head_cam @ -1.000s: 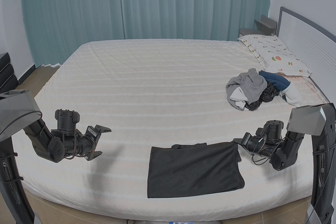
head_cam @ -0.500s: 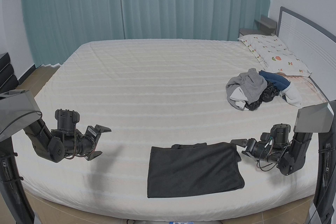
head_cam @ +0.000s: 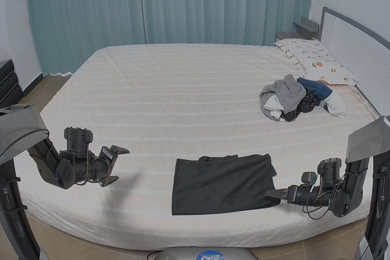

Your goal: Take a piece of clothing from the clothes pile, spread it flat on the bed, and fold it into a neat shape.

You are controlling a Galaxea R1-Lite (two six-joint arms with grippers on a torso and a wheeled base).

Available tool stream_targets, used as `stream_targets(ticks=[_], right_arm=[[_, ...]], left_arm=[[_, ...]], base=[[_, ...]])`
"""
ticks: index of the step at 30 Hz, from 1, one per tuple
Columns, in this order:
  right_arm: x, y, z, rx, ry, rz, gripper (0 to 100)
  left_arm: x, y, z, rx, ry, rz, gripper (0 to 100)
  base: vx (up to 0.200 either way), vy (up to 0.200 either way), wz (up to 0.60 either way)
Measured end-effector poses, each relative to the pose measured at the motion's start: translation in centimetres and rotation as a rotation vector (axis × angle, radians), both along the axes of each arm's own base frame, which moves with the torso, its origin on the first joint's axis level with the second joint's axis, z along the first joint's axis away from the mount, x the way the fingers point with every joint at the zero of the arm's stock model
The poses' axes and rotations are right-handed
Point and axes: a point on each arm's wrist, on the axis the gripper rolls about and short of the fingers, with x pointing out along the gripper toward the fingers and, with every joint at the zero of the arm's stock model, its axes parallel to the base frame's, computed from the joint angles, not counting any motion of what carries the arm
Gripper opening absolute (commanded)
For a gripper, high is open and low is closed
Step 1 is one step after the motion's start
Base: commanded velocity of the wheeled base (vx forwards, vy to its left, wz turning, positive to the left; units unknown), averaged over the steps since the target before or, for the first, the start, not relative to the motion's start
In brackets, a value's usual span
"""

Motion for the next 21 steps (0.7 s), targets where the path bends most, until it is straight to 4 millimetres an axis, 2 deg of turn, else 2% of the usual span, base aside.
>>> stream_targets(ticks=[1, 2, 11, 21], right_arm=[[-0.1, 0.1, -0.2, -0.004, 0.001, 0.008, 100], [-0.1, 0.2, -0.3, -0.007, 0.002, 0.011, 0], [-0.6, 0.4, -1.0, -0.041, 0.015, 0.045, 0], [-1.3, -0.5, -1.2, -0.09, 0.007, 0.061, 0]], left_arm=[[0.0, 0.0, 0.0, 0.001, 0.0, -0.001, 100], [0.0, 0.0, 0.0, 0.001, 0.0, -0.001, 100], [0.0, 0.0, 0.0, 0.001, -0.001, 0.0, 100], [0.0, 0.0, 0.0, 0.0, -0.002, 0.0, 100]], base=[[0.0, 0.0, 0.0], [0.0, 0.0, 0.0], [0.0, 0.0, 0.0], [0.0, 0.0, 0.0]])
